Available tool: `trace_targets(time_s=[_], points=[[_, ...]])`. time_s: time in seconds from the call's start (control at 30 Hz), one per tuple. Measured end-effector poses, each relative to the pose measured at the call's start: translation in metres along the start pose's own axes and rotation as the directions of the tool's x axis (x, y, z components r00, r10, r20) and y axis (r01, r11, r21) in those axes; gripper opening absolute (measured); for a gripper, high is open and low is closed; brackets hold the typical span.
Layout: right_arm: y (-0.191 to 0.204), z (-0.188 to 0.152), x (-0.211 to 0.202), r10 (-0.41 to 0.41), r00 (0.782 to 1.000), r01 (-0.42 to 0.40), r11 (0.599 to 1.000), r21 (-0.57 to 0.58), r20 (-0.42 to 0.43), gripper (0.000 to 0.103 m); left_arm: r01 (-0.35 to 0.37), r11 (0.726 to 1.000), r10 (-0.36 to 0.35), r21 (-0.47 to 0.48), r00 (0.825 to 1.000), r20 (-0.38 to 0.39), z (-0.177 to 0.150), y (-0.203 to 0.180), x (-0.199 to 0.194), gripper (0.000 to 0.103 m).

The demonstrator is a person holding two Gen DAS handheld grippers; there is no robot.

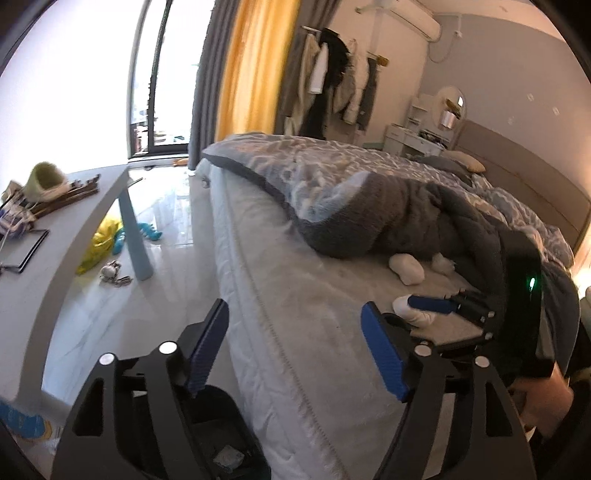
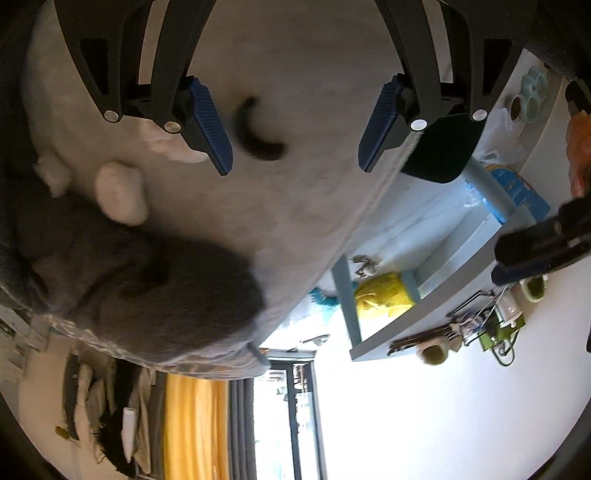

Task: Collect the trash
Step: 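Move both grippers back toward the items on the bed, then grasp the white rolled cloth with the right gripper while left grasps the black curved clip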

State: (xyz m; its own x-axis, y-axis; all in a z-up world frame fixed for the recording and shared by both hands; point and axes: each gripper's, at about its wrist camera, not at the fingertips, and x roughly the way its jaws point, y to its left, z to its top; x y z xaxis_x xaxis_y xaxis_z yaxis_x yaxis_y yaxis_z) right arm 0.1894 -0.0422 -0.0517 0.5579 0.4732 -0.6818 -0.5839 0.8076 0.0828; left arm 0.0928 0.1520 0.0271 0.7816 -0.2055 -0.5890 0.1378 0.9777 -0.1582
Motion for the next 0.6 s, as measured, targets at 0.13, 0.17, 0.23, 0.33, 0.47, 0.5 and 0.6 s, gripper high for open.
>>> trace_targets(time_s=[0.13,0.17,0.23,0.33,0.47,0.5,0.6], points=[[-0.031,-0.002,-0.003,-0.014,1.000,0.014,0.999,0.047,0.000,0.071,0.025,1.000,-0.025,0.009,0.999,-0.028,0.001,-0.012,0.020,0.082],[-0.040,-0.005,-0.003,-0.017,1.000,0.017,0.998,0.062,-0.004,0.071,0.032,0.999,-0.032,0.013,0.999,-0.036,0.000,-0.014,0.023,0.082],[-0.053,-0.011,-0.005,-0.030,0.999,0.031,0.997,0.076,-0.011,0.071,0.056,0.998,-0.053,0.042,0.996,-0.065,-0.005,-0.023,0.033,0.085],[-0.070,-0.020,-0.005,-0.049,0.998,0.051,0.993,0.111,-0.029,0.071,0.085,0.994,-0.077,0.075,0.992,-0.105,-0.011,-0.032,0.043,0.086],[-0.087,-0.030,0.006,-0.046,0.997,0.054,0.987,0.153,-0.058,0.072,0.126,0.988,-0.113,0.089,0.984,-0.137,-0.018,-0.047,0.055,0.086],[-0.089,-0.032,0.009,-0.040,0.997,0.049,0.986,0.161,-0.063,0.071,0.132,0.987,-0.119,0.091,0.983,-0.139,-0.019,-0.051,0.057,0.087],[-0.097,-0.035,0.016,-0.005,0.998,0.017,0.980,0.200,-0.061,0.072,0.156,0.982,-0.139,0.103,0.978,-0.156,-0.020,-0.061,0.066,0.087]])
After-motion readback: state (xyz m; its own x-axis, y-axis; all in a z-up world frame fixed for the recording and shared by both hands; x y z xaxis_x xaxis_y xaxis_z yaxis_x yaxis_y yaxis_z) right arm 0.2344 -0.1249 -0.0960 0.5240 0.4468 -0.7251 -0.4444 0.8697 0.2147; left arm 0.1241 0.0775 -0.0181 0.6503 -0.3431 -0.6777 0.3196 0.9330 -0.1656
